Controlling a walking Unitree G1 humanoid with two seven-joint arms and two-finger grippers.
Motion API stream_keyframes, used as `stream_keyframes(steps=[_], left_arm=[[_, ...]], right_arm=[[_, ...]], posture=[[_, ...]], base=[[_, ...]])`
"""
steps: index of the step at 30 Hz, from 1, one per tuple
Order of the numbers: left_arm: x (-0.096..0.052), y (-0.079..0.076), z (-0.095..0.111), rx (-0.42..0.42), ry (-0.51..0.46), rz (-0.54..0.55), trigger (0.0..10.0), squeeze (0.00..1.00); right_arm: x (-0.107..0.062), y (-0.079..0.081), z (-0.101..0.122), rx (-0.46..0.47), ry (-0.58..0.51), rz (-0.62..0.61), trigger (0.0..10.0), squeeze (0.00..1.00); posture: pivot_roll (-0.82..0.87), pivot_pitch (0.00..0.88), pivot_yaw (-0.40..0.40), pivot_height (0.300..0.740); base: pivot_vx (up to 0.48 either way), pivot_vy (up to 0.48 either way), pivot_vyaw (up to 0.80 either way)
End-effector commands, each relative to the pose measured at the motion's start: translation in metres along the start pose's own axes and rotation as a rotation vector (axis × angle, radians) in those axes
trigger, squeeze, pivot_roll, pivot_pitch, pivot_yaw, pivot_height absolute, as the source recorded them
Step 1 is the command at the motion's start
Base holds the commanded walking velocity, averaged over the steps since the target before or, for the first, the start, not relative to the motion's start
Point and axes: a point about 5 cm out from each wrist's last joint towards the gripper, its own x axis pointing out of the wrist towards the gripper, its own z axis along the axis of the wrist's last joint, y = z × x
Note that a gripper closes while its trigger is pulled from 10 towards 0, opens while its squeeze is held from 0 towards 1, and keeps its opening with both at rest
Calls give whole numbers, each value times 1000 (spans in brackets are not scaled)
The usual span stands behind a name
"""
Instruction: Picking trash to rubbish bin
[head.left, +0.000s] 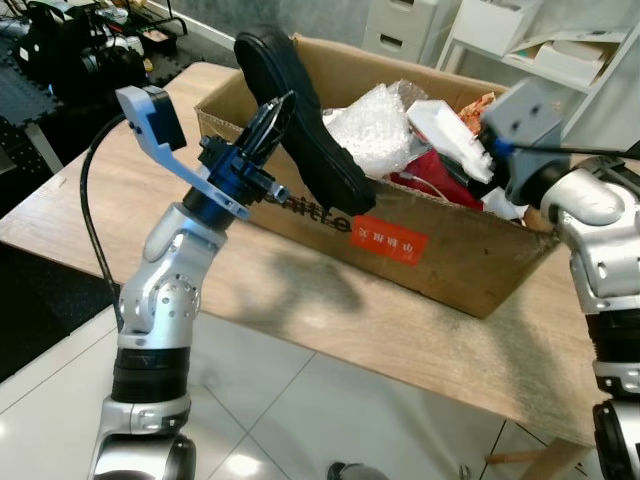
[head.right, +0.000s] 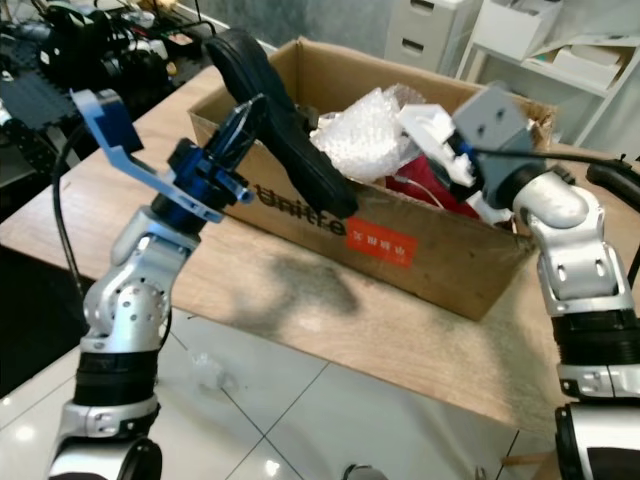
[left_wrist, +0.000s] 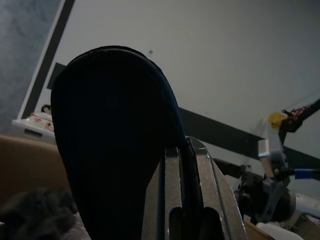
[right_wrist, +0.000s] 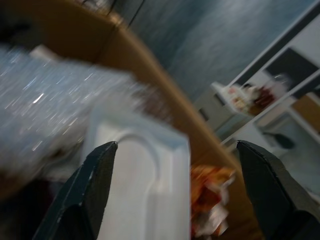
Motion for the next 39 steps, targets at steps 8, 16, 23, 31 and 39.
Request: stream_keyframes(steps=[8,16,23,31,39], left_arm=[[13,-15,57,-98,-263,-130,10000,0],[24,-10,58,-252,-355,-91,10000,0],[43,-10,25,-323,-273,-33,10000,0],[79,-17,0,-269,-195,-20,10000,0],[95,-7,-21,-181,-130,98,10000,0]], right_arm=[[-6,-26,20,127,-166,-184,10000,0],[-12,-31,14,138,-164,-257,10000,0],[-19,-30,9,148,-154,-279,10000,0],[-25,-25,8,153,-152,-276,10000,0],[-28,-18,9,157,-151,-260,10000,0]], posture=[[-39,116,-15,740],[-61,120,4,740],[-88,134,19,740],[-119,146,41,740],[-137,153,51,740]], base=[[0,0,0],[0,0,0],[0,0,0],[0,0,0],[0,0,0]])
